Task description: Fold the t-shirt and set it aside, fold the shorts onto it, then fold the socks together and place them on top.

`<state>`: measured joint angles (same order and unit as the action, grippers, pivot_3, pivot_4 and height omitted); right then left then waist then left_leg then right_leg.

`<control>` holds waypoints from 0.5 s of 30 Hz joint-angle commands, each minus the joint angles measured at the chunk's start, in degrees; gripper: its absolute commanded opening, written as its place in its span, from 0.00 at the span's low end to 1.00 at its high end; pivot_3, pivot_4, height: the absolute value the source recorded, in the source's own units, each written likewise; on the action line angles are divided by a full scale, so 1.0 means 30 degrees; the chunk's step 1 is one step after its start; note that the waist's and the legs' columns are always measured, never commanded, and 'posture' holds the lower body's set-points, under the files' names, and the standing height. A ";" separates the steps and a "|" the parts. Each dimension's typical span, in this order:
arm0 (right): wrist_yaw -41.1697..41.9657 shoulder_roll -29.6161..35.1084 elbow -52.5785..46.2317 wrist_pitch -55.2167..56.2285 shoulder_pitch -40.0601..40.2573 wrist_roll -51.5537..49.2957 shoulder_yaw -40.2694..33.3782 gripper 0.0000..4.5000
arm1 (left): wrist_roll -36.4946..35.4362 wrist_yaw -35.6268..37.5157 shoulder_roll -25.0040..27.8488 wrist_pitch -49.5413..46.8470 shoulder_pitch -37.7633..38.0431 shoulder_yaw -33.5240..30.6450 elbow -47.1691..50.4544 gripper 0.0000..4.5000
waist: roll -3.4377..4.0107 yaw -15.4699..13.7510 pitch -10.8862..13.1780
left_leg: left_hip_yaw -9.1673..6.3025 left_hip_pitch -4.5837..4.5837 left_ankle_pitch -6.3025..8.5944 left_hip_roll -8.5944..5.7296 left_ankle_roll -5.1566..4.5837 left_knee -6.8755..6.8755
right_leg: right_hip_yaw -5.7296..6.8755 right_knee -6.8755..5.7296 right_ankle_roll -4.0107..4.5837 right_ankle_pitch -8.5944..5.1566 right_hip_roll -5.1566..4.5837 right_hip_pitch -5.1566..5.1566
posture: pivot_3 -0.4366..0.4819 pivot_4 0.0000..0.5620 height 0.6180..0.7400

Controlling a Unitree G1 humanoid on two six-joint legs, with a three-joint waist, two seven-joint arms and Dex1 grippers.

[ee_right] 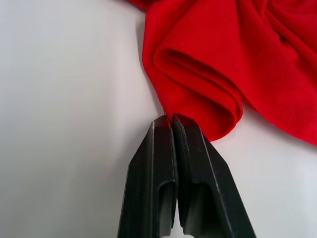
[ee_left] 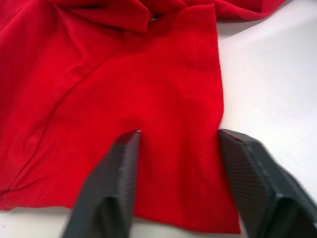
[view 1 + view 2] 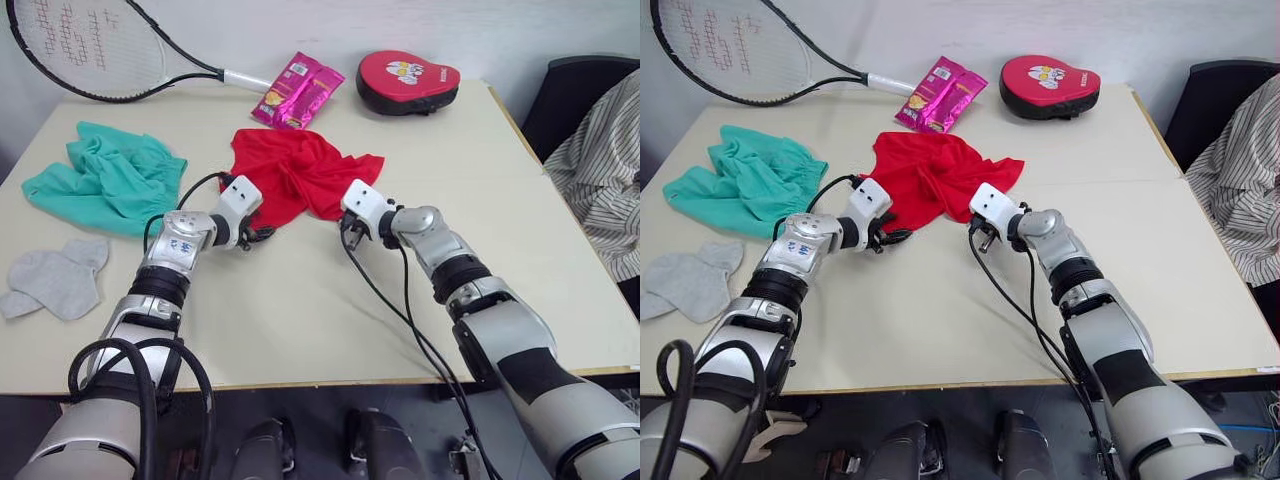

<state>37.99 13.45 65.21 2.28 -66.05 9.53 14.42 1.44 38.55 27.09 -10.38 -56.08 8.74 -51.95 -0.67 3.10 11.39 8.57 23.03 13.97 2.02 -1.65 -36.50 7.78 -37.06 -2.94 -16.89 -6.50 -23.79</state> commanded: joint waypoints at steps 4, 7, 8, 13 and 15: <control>0.1102 0.0677 -0.0449 0.0118 -0.0289 -0.0257 -0.0742 0.00 | 0.0383 0.0485 0.1091 0.0131 0.1438 -0.0562 -0.1371 0.06 | -0.0002 0.0192 -0.0001 | 0.0009 -0.0024 -0.0005 0.0010 0.0018 0.0008 | -0.0009 -0.0012 0.0002 -0.0001 0.0004 0.0001 | 0.48 0.27 1.00; 0.2625 0.1307 -0.1572 -0.0230 -0.0023 -0.0999 -0.1366 0.00 | -0.0070 0.1090 0.1596 0.0578 0.2008 -0.1163 -0.0523 0.00 | -0.0002 0.0419 -0.0001 | 0.0014 -0.0028 -0.0003 0.0018 0.0025 0.0018 | -0.0013 -0.0011 0.0004 -0.0002 0.0008 -0.0001 | 0.48 0.27 1.00; 0.3078 0.1513 -0.1991 -0.0419 0.0100 -0.1184 -0.1498 0.00 | -0.0178 0.1314 0.1753 0.0737 0.2170 -0.1318 -0.0097 0.00 | -0.0002 0.0514 -0.0001 | 0.0015 -0.0027 -0.0002 0.0018 0.0025 0.0028 | -0.0014 -0.0007 0.0004 -0.0002 0.0008 -0.0003 | 0.48 0.27 1.00; 0.5396 0.3045 -0.5735 -0.1802 0.1584 -0.2170 -0.2029 0.00 | -0.1694 0.3423 0.2748 0.0009 0.3450 -0.2359 0.4354 0.00 | -0.0002 0.0585 0.0000 | 0.0025 -0.0026 0.0000 0.0029 0.0043 0.0076 | -0.0018 0.0013 0.0011 -0.0006 0.0018 -0.0021 | 0.48 0.27 1.00; 0.6666 0.4033 -0.8269 -0.2790 0.2769 -0.2727 -0.2190 0.00 | -0.2559 0.4488 0.3538 -0.0916 0.4541 -0.2829 0.7253 0.00 | -0.0002 0.0474 0.0001 | 0.0025 0.0018 0.0000 0.0027 0.0045 0.0087 | -0.0016 0.0027 0.0014 -0.0009 0.0020 -0.0054 | 0.48 0.27 1.00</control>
<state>55.00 23.69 47.04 -4.26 -58.72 3.52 9.32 -3.71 49.40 35.72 -11.49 -43.45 2.37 -37.09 -0.67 4.52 11.39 8.65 23.19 13.98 2.08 -1.53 -36.26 7.71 -36.99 -2.90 -16.91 -6.44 -24.04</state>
